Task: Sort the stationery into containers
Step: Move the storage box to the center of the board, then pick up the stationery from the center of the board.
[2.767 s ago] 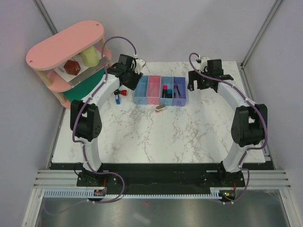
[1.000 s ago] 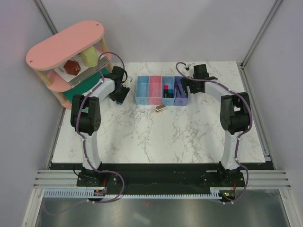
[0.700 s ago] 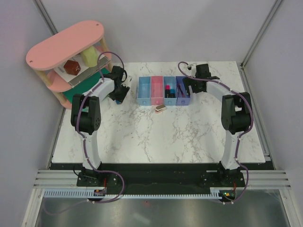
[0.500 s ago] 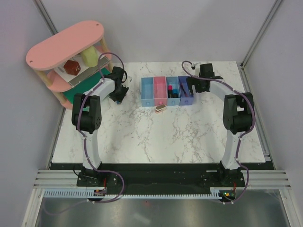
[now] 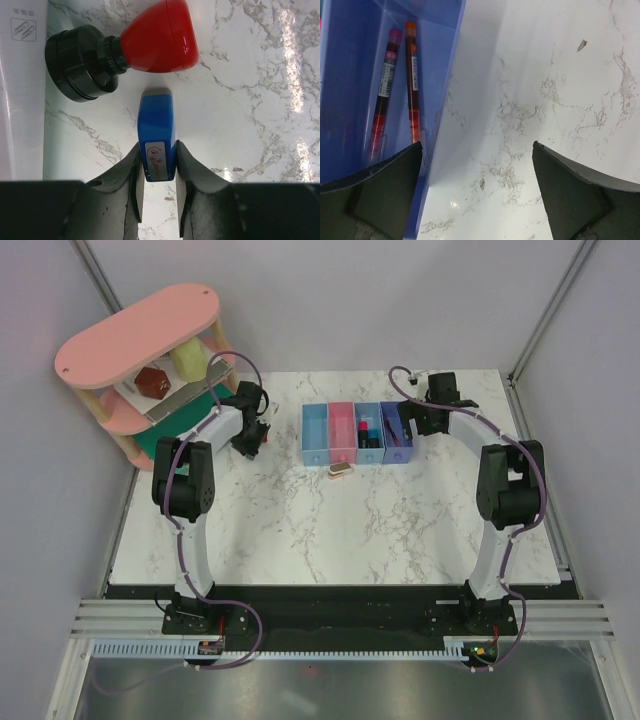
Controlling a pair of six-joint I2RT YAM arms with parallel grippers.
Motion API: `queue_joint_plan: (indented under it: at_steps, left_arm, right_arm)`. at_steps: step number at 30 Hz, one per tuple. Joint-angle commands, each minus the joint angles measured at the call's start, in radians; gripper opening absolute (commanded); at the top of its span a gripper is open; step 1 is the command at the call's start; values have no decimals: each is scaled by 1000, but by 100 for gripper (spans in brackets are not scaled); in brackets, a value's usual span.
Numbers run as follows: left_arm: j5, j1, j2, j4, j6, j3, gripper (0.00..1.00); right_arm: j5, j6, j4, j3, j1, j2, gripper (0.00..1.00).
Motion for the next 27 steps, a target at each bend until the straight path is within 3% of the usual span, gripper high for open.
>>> queue_joint_plan:
  at_steps: [1,9,15,23,27]
  left_arm:
    - [36,6,-37,22,-32,-10,2]
    - [235,1,-241,-44,-58,-90,2]
    - [327,-66,-298,-118,-50,34,2]
    - [271,-273,-61,-173,20,330,2]
    - [243,-336,110,-248,68,594,2]
  right_arm:
    - [-45,-16,-14,-9,-1,-63,98]
    - [-97,-49,-70,-6,-1,-115,98]
    - [-89,-38,-73,-29,-1,-146,98]
    - [-53,-1,-73,-40,-35,-152,98]
    - [-54,8,-74,-47,-73,-151,98]
